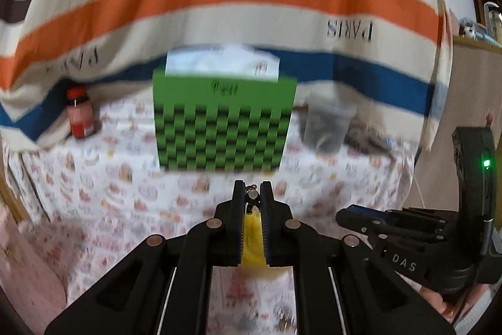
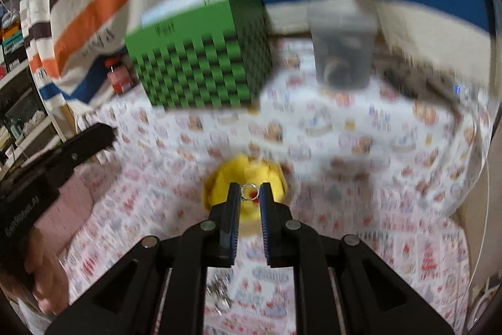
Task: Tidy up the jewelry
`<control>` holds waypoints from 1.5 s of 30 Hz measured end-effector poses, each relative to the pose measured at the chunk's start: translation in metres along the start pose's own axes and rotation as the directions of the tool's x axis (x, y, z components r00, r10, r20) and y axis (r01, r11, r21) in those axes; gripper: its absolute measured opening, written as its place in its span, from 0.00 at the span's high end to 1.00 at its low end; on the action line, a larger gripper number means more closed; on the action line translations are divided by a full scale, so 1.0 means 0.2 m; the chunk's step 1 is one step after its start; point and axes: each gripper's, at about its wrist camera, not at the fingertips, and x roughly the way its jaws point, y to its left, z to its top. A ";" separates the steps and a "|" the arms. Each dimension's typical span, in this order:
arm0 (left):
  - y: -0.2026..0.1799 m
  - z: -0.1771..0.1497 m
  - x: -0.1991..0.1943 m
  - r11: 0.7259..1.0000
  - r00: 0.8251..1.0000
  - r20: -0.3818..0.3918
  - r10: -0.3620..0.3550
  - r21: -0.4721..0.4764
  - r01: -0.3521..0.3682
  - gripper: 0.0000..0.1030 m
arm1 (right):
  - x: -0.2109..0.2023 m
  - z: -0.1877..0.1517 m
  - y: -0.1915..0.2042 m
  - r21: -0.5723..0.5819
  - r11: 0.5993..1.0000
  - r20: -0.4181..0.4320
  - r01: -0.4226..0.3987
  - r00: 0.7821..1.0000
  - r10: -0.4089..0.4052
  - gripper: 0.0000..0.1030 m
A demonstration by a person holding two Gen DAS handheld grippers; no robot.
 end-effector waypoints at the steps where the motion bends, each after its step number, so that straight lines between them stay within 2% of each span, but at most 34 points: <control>1: -0.01 0.04 0.00 1.000 1.000 0.020 -0.002 -0.002 0.002 0.92 | -0.02 0.05 0.01 -0.002 1.000 0.022 -0.008 1.000 0.008 0.89; 4: 0.00 0.10 0.07 0.999 1.000 0.029 0.004 -0.036 -0.003 0.92 | -0.06 0.15 0.02 0.019 1.000 0.084 -0.025 0.996 0.023 0.89; 9: 0.04 0.07 0.29 0.994 0.996 -0.047 0.072 -0.074 -0.075 0.92 | 0.01 0.19 -0.02 0.079 0.995 0.106 -0.055 0.993 0.047 0.89; 13: 0.07 -0.06 0.46 0.995 0.991 -0.133 0.032 -0.086 -0.044 0.92 | 0.18 0.14 -0.07 0.120 0.991 0.030 -0.057 0.998 0.054 0.89; 17: 0.10 -0.16 0.59 0.995 0.976 -0.215 0.034 -0.082 -0.053 0.92 | 0.31 0.11 -0.10 0.132 0.990 -0.036 -0.057 0.997 0.062 0.89; 20: 0.12 -0.21 0.67 0.995 0.962 -0.270 0.051 -0.074 -0.073 0.92 | 0.36 0.10 -0.11 0.127 0.991 -0.060 -0.048 0.997 0.056 0.89; 23: 0.15 -0.24 0.70 0.992 0.953 -0.304 0.012 -0.115 -0.049 0.92 | 0.39 0.08 -0.12 0.141 0.989 -0.076 -0.053 0.995 0.064 0.89; 28: 0.17 -0.27 0.73 0.988 0.944 -0.324 -0.058 -0.156 0.007 0.92 | 0.49 0.05 -0.14 0.155 0.986 -0.133 -0.062 0.988 0.083 0.89; 32: 0.16 -0.29 0.77 0.982 0.929 -0.353 -0.109 -0.183 0.045 0.92 | 0.56 0.02 -0.14 0.160 0.985 -0.172 -0.063 0.981 0.091 0.88; 35: 0.15 -0.30 0.78 0.984 0.926 -0.364 -0.103 -0.175 0.041 0.92 | 0.60 0.00 -0.15 0.147 0.989 -0.188 -0.033 0.980 0.060 0.89; 40: 0.16 -0.31 0.81 0.981 0.920 -0.377 -0.109 -0.188 0.040 0.91 | 0.65 -0.03 -0.18 0.166 0.985 -0.217 -0.042 0.973 0.078 0.88; 45: 0.16 -0.30 0.77 0.986 0.929 -0.359 -0.089 -0.166 0.031 0.85 | 0.65 -0.02 -0.18 0.172 0.984 -0.220 -0.050 0.972 0.088 0.83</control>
